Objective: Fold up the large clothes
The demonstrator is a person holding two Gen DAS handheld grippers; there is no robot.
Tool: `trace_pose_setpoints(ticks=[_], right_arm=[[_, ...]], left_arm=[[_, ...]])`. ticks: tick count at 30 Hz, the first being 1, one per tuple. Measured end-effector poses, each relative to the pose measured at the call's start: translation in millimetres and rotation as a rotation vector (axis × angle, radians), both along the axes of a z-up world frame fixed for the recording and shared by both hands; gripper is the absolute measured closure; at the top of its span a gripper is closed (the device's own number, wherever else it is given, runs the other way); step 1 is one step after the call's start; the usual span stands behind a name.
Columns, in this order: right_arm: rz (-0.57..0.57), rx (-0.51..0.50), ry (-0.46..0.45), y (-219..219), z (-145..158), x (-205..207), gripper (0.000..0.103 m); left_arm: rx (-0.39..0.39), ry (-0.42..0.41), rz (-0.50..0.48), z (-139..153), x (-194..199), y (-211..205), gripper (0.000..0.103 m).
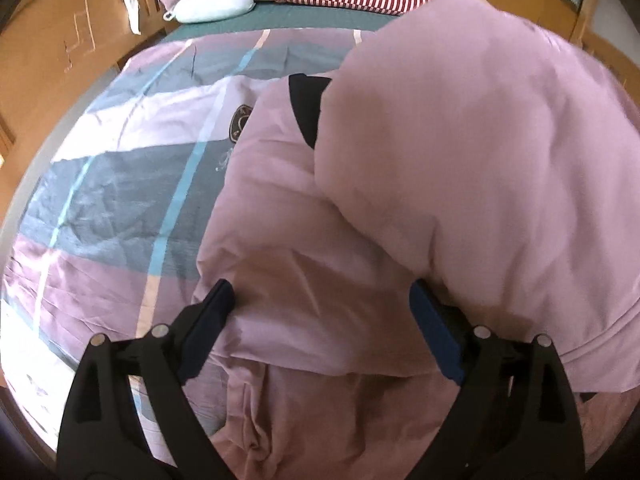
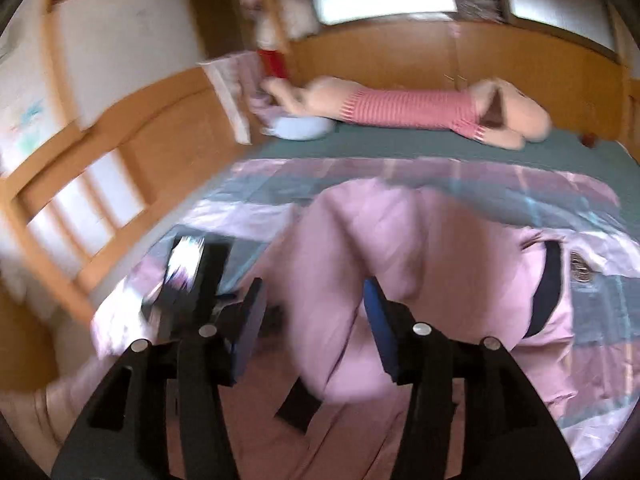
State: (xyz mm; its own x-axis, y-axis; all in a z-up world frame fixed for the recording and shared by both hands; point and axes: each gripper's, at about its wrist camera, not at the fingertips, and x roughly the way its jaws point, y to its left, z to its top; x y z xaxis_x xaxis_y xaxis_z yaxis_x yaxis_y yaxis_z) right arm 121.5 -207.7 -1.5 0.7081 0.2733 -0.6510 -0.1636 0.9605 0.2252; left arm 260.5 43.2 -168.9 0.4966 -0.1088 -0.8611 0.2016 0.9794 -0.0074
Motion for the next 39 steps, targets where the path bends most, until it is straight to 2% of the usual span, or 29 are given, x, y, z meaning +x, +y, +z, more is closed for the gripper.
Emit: trace_pose_setpoints(ticks=[2, 3, 5, 9, 11, 12, 13, 15, 16, 17, 18, 20, 21, 23, 24, 25, 26, 27, 29, 30, 31, 32, 33, 35, 37, 39], right_arm=[[-0.157, -0.181, 0.166, 7.5, -10.5, 49.4, 0.052], [-0.202, -0.230, 0.233, 7.7, -20.2, 64.6, 0.052], [-0.212, -0.251, 0.344, 13.4, -48.5, 86.5, 0.051], [-0.187, -0.319, 0.411, 31.6, -93.5, 106.7, 0.051], [-0.175, -0.346, 0.418, 36.7, -111.7, 114.5, 0.068], [-0.169, -0.351, 0.407, 37.1, -116.4, 116.2, 0.090], [-0.161, -0.323, 0.383, 33.6, -114.2, 115.2, 0.094], [-0.135, -0.129, 0.289, 20.2, -93.6, 100.2, 0.099], [-0.110, -0.001, 0.226, 10.0, -83.6, 89.4, 0.100], [-0.064, 0.201, 0.109, -3.7, -65.6, 72.6, 0.100], [-0.064, 0.292, 0.056, -16.7, -53.0, 60.7, 0.100], [-0.070, 0.559, -0.033, -44.7, -41.4, 38.5, 0.100], [-0.062, 0.753, -0.080, -63.5, -45.3, 26.5, 0.100], [-0.069, 1.188, -0.196, -103.9, -75.5, 1.5, 0.100], [-0.090, 1.312, -0.239, -116.6, -88.7, -6.0, 0.099], [-0.131, 1.370, -0.269, -127.3, -102.7, -12.6, 0.099], [-0.195, 1.317, -0.254, -132.1, -111.2, -17.6, 0.099], [-0.271, 1.178, -0.182, -131.2, -117.2, -20.1, 0.099], [-0.326, 1.058, -0.116, -132.2, -122.2, -25.0, 0.094], [-0.398, 0.980, -0.123, -136.4, -117.8, -36.3, 0.080], [-0.453, 0.930, -0.141, -138.6, -113.1, -44.9, 0.045], [-0.516, 0.874, -0.169, -139.9, -105.1, -55.4, 0.032], [-0.543, 0.801, -0.206, -134.9, -90.5, -64.6, 0.029], [-0.462, 0.665, -0.188, -110.7, -67.3, -55.6, 0.029], [-0.395, 0.368, -0.173, -67.5, -35.3, -37.2, 0.029], [-0.316, 0.103, -0.157, -21.2, -19.0, -18.7, 0.029]], left_arm=[[0.010, 0.000, -0.001, -1.4, 0.3, -0.5, 0.012], [0.005, 0.002, 0.001, -1.0, 1.2, 0.5, 0.011], [-0.017, 0.010, 0.005, 0.5, 4.4, 3.5, 0.011], [-0.045, 0.018, 0.011, 2.9, 4.5, 6.5, 0.011], [-0.052, 0.015, 0.009, 4.6, 3.6, 6.7, 0.011], [-0.056, 0.014, 0.010, 5.8, 3.9, 7.3, 0.011], [-0.060, 0.016, 0.012, 6.3, 4.3, 7.7, 0.011], [-0.060, 0.024, 0.014, 5.2, 4.2, 6.2, 0.011], [-0.053, 0.028, 0.014, 3.5, 4.5, 5.0, 0.011], [-0.047, 0.031, 0.014, 2.1, 3.2, 3.4, 0.010], [-0.049, 0.036, 0.012, 0.1, 3.5, 1.8, 0.007], [-0.056, 0.043, 0.012, -1.7, 3.5, 0.0, 0.007], [-0.062, 0.047, 0.008, -2.0, 3.1, -0.6, 0.006], [-0.070, 0.047, -0.007, -1.7, 1.0, -2.3, 0.005], [-0.059, 0.041, -0.011, -1.3, -0.6, -3.8, 0.005], [-0.052, 0.035, -0.014, -0.7, -1.5, -4.5, 0.005], [-0.045, 0.033, -0.015, -0.5, -2.0, -4.7, 0.005], [-0.042, 0.030, -0.014, 0.0, -2.5, -4.1, 0.006], [-0.056, 0.030, -0.007, 1.9, -2.2, -1.3, 0.006], [-0.066, 0.033, -0.001, 2.9, -1.7, -0.1, 0.006], [-0.070, 0.034, 0.002, 3.4, -1.2, 0.1, 0.006], [-0.071, 0.035, 0.004, 3.4, -1.1, 0.2, 0.006], [-0.065, 0.033, 0.004, 3.1, -0.7, 0.0, 0.006], [-0.052, 0.029, 0.002, 2.9, -1.2, -3.0, 0.005], [-0.044, 0.025, 0.000, 2.1, -2.5, -4.4, 0.005], [-0.041, 0.023, -0.002, 2.4, -4.2, -4.7, 0.005]])
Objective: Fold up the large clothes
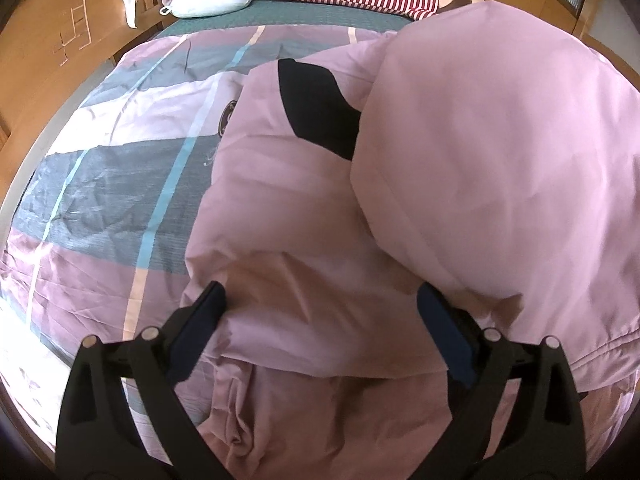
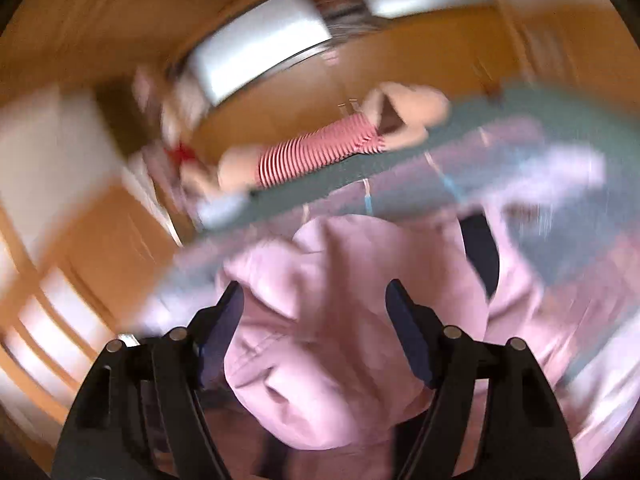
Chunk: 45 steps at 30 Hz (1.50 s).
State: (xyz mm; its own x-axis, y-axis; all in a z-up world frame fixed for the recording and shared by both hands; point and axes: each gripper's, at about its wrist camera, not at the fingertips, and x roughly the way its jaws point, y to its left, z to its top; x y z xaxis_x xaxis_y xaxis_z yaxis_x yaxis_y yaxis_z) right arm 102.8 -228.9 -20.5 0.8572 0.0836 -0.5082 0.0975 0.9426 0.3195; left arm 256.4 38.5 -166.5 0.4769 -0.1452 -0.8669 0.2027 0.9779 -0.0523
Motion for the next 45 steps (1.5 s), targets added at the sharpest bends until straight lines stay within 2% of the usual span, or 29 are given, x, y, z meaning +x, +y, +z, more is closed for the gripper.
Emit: trace_pose_setpoints(ticks=[3, 4, 5, 6, 7, 10, 13, 14, 17, 18, 19, 20, 21, 23, 24, 25, 26, 27, 30, 32, 33, 34, 35, 36, 38, 39, 42, 44, 45], right_arm=[[0.058, -0.319, 0.182, 55.7, -10.7, 32.6, 0.031], [0.054, -0.426, 0.223, 71.2, -19.6, 41.2, 0.051], [0.055, -0.496, 0.240, 77.6, -28.1, 40.4, 0.061], [0.073, -0.570, 0.273, 90.0, -39.2, 42.5, 0.088], [0.106, -0.586, 0.295, 97.7, -45.8, 44.5, 0.095], [0.182, -0.491, 0.260, 100.1, -46.7, 41.7, 0.098], [0.274, 0.024, 0.081, 56.1, -25.9, 27.0, 0.100], [0.294, 0.305, -0.018, 26.4, -22.6, 18.6, 0.101], [0.336, 0.961, -0.302, -42.9, -42.6, -4.8, 0.103], [0.272, 1.119, -0.381, -63.0, -57.1, -13.3, 0.103], [0.184, 1.116, -0.364, -74.9, -65.2, -18.3, 0.103], [0.125, 1.034, -0.312, -79.9, -65.7, -18.6, 0.103], [0.061, 0.857, -0.218, -77.2, -62.6, -19.6, 0.100], [0.026, 0.616, -0.080, -59.4, -55.0, -19.9, 0.094], [0.025, 0.531, -0.037, -49.0, -50.5, -18.9, 0.073], [0.011, 0.422, -0.002, -34.0, -43.2, -18.1, 0.039], [-0.001, 0.353, 0.003, -23.4, -37.1, -19.8, 0.029], [0.009, 0.278, -0.007, -9.3, -30.2, -18.3, 0.028], [0.062, 0.072, 0.075, 39.6, -16.3, -1.6, 0.027], [0.090, -0.070, 0.159, 61.1, -25.2, 13.6, 0.028], [0.119, -0.121, 0.208, 76.2, -34.6, 22.2, 0.045], [0.131, -0.158, 0.238, 78.0, -43.3, 29.5, 0.076], [0.134, -0.228, 0.276, 92.0, -52.2, 32.9, 0.090], [0.147, -0.240, 0.277, 95.9, -56.6, 30.7, 0.094], [0.186, -0.165, 0.223, 86.6, -59.8, 30.9, 0.098], [0.192, -0.085, 0.189, 73.0, -54.2, 20.7, 0.098], [0.188, 0.436, -0.010, 1.1, -46.1, 0.6, 0.099], [0.113, 0.802, -0.157, -48.3, -63.3, -18.4, 0.099], [0.059, 0.895, -0.183, -65.8, -71.9, -25.6, 0.099]], left_arm=[[0.005, -0.004, 0.002, 1.2, -2.6, -1.8, 0.005], [0.007, -0.008, 0.002, 2.5, -3.7, -2.2, 0.005], [0.008, -0.010, 0.003, 3.5, -4.5, -2.6, 0.005], [0.008, -0.013, 0.003, 4.8, -5.3, -2.6, 0.006], [0.007, -0.012, 0.004, 5.8, -5.4, -2.5, 0.006], [-0.002, -0.009, 0.006, 8.8, -3.8, -0.7, 0.006], [-0.023, -0.008, 0.005, 11.5, -4.9, 1.6, 0.006], [-0.026, -0.007, 0.001, 11.9, -5.7, 1.8, 0.006], [-0.026, -0.004, -0.010, 11.8, -8.1, 1.9, 0.006], [-0.025, -0.005, -0.011, 12.1, -9.2, 1.9, 0.006], [-0.025, -0.008, -0.012, 13.0, -10.0, 1.8, 0.006], [-0.026, -0.010, -0.013, 13.6, -10.5, 1.8, 0.006], [-0.025, -0.011, -0.013, 13.6, -10.5, 1.0, 0.006], [-0.023, -0.009, -0.011, 13.0, -10.4, 0.5, 0.006], [-0.026, -0.006, -0.009, 12.8, -10.4, 0.5, 0.006], [-0.028, -0.003, -0.008, 12.6, -10.1, 0.6, 0.006], [-0.028, -0.003, -0.008, 12.7, -10.2, 0.2, 0.006], [-0.029, -0.005, -0.010, 12.7, -10.4, 0.3, 0.006], [-0.035, -0.002, -0.010, 12.7, -10.0, 1.2, 0.006], [-0.038, 0.000, -0.009, 12.0, -9.5, 1.4, 0.006], [-0.036, 0.000, -0.009, 12.0, -9.5, 1.6, 0.006], [-0.035, 0.000, -0.009, 11.7, -9.6, 1.1, 0.006], [-0.032, -0.001, -0.008, 11.5, -9.5, 0.8, 0.006], [-0.032, -0.001, -0.006, 11.4, -9.6, 1.0, 0.006], [-0.030, 0.001, -0.004, 10.4, -8.7, 0.0, 0.006], [-0.028, 0.002, -0.004, 9.9, -8.3, -0.2, 0.005], [-0.046, 0.011, -0.019, 9.0, -8.6, -1.2, 0.002], [-0.035, 0.009, -0.023, 8.5, -9.5, -3.0, 0.003], [-0.028, 0.006, -0.027, 8.1, -10.0, -3.9, 0.003]])
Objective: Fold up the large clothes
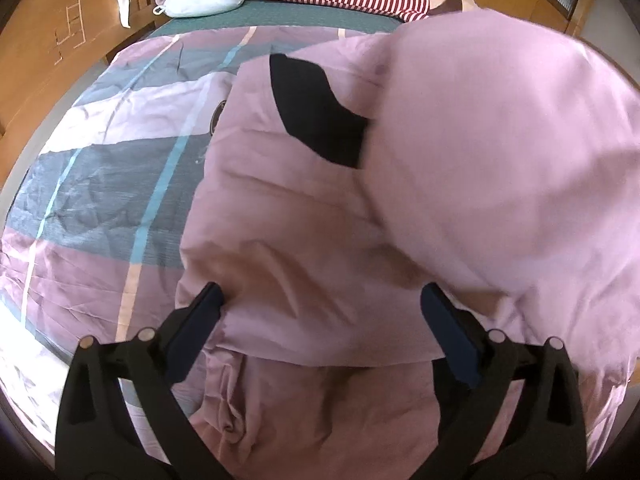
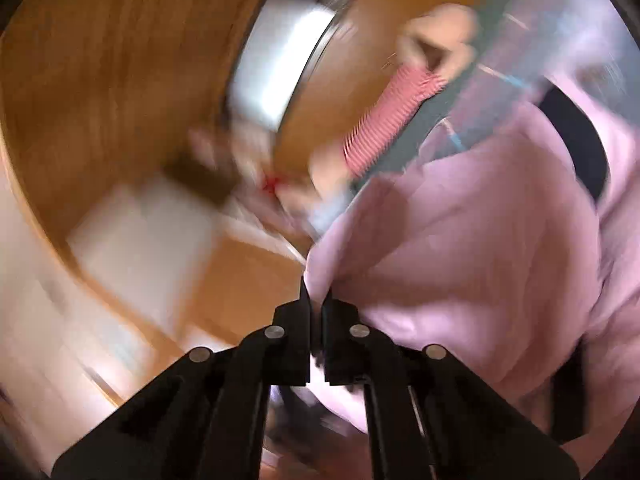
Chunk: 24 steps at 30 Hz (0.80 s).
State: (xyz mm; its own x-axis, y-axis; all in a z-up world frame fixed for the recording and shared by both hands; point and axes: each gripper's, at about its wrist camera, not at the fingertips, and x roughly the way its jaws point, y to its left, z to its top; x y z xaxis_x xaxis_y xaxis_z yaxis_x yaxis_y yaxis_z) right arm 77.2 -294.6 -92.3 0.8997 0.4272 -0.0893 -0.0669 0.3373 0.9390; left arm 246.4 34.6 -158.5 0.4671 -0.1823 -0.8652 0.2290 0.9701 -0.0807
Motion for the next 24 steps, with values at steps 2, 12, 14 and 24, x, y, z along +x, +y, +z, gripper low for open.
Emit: trace_pose_setpoints(ticks=[2, 12, 14, 24], right_arm=[[-0.113, 0.046, 0.080, -23.7, -19.7, -10.3, 0.099], [-0.326, -0.382, 0.317, -7.0, 0.4, -21.7, 0.037], [-0.276, -0.572, 0.182, 24.1, 40.2, -10.7, 0.038], [0.110, -1.211, 0.410, 147.2, -5.6, 82.5, 0.066]], left_arm=[[-0.002, 0.001, -0.002, -0.3, 0.1, -0.4, 0.003], [-0.040, 0.006, 0.016, 4.7, 2.6, 7.4, 0.003], [-0.049, 0.008, 0.018, 5.6, 3.1, 9.0, 0.003], [-0.068, 0.019, 0.033, 6.9, 4.4, 17.1, 0.003]])
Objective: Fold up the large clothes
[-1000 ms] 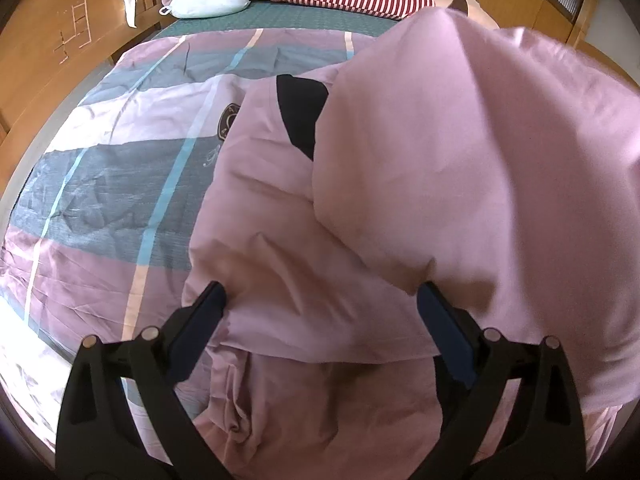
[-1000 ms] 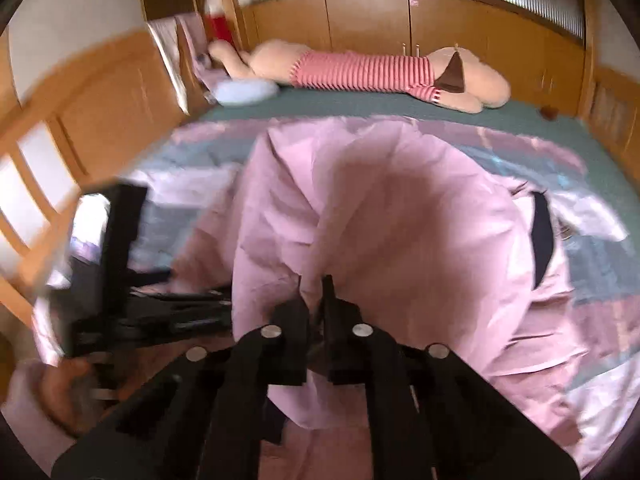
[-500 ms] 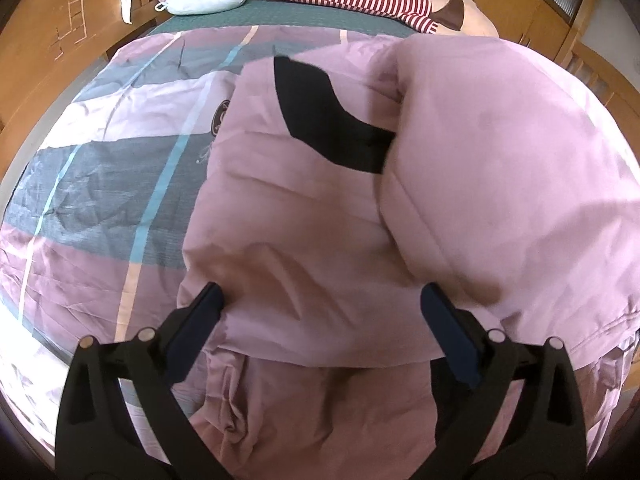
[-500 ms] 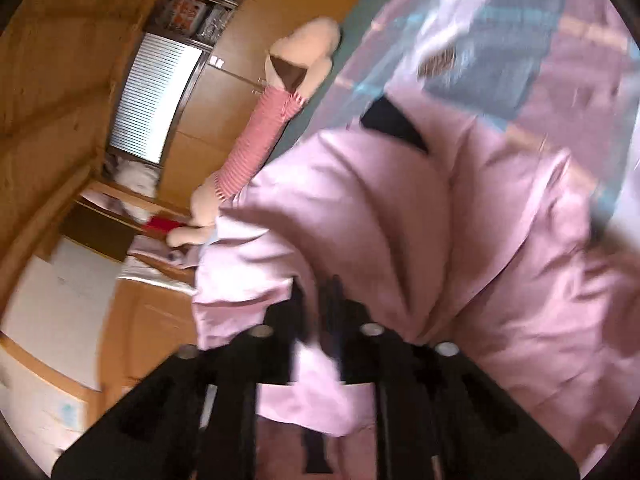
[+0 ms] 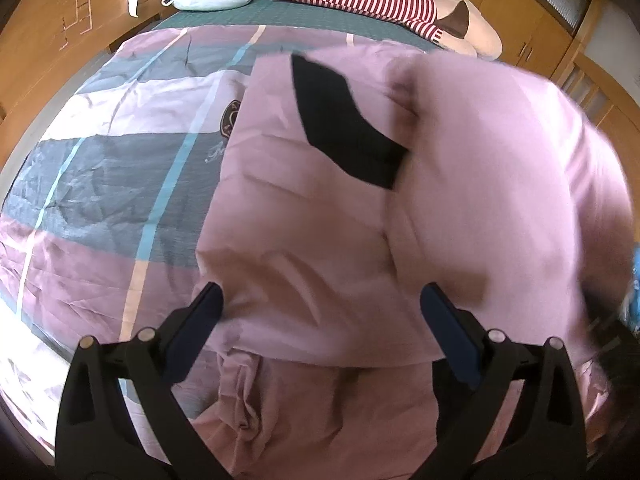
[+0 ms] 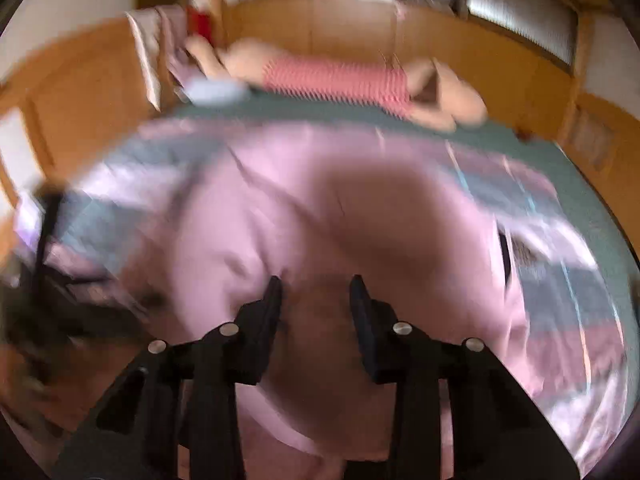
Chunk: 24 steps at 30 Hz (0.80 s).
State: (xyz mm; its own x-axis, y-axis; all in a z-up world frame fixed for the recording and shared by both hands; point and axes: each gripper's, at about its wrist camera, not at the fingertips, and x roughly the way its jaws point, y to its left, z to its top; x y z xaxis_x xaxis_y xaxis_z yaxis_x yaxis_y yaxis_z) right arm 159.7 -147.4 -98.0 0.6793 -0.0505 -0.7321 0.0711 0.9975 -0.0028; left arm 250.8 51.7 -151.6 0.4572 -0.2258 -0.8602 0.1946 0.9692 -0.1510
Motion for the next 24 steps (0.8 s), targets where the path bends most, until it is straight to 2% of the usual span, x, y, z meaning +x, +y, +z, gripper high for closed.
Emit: trace_pose_setpoints(ticks=[3, 4, 5, 7, 9, 11, 15, 18, 20, 21, 23, 24], right_arm=[[-0.143, 0.196, 0.146, -33.1, -65.1, -28.0, 0.071], [-0.135, 0.222, 0.175, -30.1, -78.4, -39.6, 0.072], [-0.108, 0.207, 0.182, -21.9, -80.5, -51.4, 0.073], [-0.020, 0.179, 0.174, -4.1, -71.1, -64.2, 0.073], [0.024, 0.270, 0.120, -4.7, -50.1, -70.3, 0.073], [0.063, 0.369, -0.015, -8.1, -15.3, -75.2, 0.073], [-0.015, 0.335, -0.177, -15.3, 30.8, -58.7, 0.073], [-0.075, 0.357, -0.229, -29.0, 29.2, -18.1, 0.073], [-0.117, 0.342, -0.182, -43.7, 8.9, 15.8, 0.073], [-0.127, 0.306, -0.103, -43.0, -11.5, 36.5, 0.073], [-0.064, 0.295, 0.056, -22.6, -59.2, 57.6, 0.073], [-0.034, 0.273, 0.093, -17.2, -72.2, 46.0, 0.073]], left_arm=[[-0.021, -0.003, 0.000, 3.8, -1.0, 2.0, 0.003], [-0.020, -0.009, -0.001, 5.1, -2.5, 1.9, 0.003], [-0.015, -0.019, -0.003, 6.5, -4.5, 0.8, 0.003], [-0.007, -0.031, -0.014, 7.0, -7.1, -3.3, 0.003], [0.013, -0.041, -0.029, 6.5, -9.9, -9.8, 0.003], [0.044, -0.051, -0.035, 4.4, -11.2, -15.7, 0.003], [0.077, -0.060, -0.040, 0.0, -10.0, -20.9, 0.003], [0.050, -0.056, -0.026, 0.8, -8.3, -18.7, 0.003], [0.021, -0.079, 0.002, 7.1, -8.3, -12.4, 0.003], [0.003, -0.096, 0.011, 12.0, -8.3, -9.3, 0.003], [-0.036, -0.127, 0.014, 20.5, -9.0, -5.9, 0.003], [-0.053, -0.136, 0.014, 23.3, -9.6, -4.8, 0.003]])
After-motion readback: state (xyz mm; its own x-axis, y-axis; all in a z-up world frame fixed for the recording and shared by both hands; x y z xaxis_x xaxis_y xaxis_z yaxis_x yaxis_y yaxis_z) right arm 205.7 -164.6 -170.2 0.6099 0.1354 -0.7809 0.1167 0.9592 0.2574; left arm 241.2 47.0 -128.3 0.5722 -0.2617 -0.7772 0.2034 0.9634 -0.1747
